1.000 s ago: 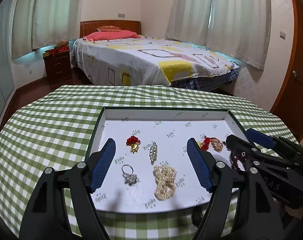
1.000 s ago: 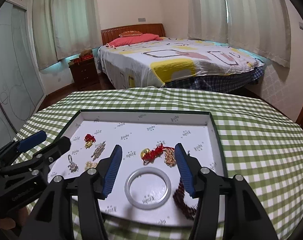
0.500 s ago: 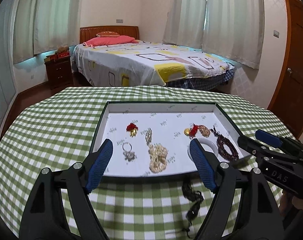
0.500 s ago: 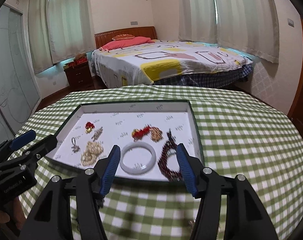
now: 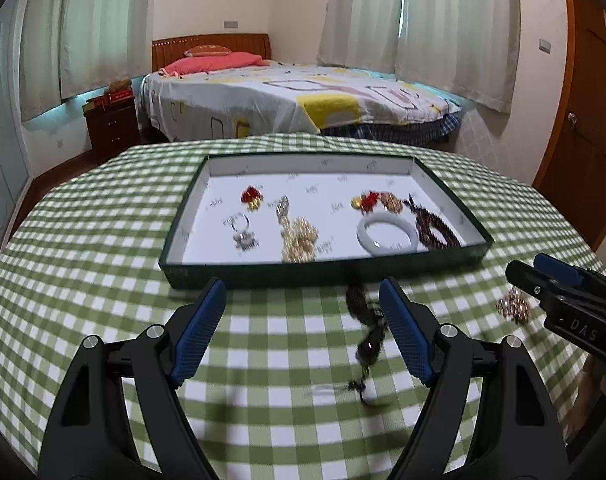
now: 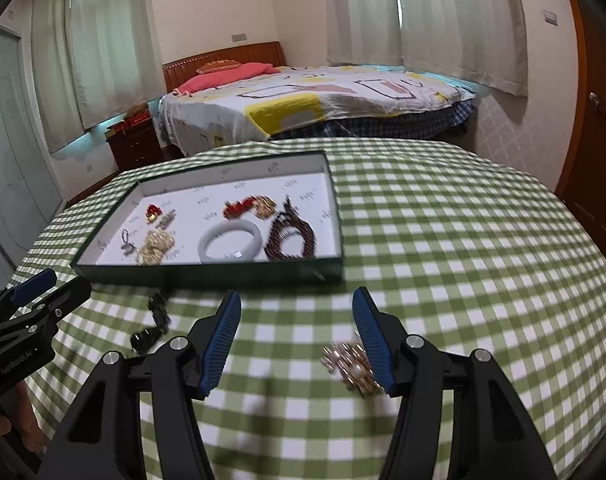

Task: Organize jewelry
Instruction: 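Withdraw both open tools from the box back over the table, then grasp the black cord pendant with the left tool while the right tool grasps the pearl cluster brooch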

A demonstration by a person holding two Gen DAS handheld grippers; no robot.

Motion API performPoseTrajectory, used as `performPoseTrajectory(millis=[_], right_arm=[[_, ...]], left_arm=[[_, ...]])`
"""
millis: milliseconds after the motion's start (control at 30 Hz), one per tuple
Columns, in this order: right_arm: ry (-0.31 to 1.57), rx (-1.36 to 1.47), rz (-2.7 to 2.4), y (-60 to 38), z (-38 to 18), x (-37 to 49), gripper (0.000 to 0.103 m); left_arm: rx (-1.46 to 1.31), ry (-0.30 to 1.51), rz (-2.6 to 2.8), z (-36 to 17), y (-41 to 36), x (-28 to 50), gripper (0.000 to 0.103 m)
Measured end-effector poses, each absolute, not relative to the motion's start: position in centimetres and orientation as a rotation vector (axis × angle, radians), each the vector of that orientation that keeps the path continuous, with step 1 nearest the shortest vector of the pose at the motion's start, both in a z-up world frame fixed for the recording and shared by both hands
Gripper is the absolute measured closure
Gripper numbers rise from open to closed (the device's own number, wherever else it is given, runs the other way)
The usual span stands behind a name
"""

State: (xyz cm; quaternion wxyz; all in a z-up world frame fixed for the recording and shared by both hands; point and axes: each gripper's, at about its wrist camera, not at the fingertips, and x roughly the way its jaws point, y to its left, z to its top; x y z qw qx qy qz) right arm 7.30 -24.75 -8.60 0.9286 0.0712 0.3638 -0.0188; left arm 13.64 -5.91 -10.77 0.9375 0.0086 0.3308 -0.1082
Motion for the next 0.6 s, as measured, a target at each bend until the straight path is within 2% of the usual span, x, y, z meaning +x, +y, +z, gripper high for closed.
performPoseTrajectory(millis=[467, 567, 600], right_arm=[[0.775, 0.214, -0.094, -27.4, -10.8, 5.1, 0.046], [0.778, 0.223, -0.097, -27.7, -11.1, 5.0, 0.046], [0.78, 0.226, -0.097, -27.7, -11.2, 5.0, 0.046]], left_arm=[[0.089, 0.742, -0.279, -13.6, -9.4, 13.2, 0.026], [0.08, 0.786, -0.296, -14.3, -10.0, 13.8, 0.029], [0.081, 0.805, -0.298, -14.6, -10.2, 14.0, 0.033]])
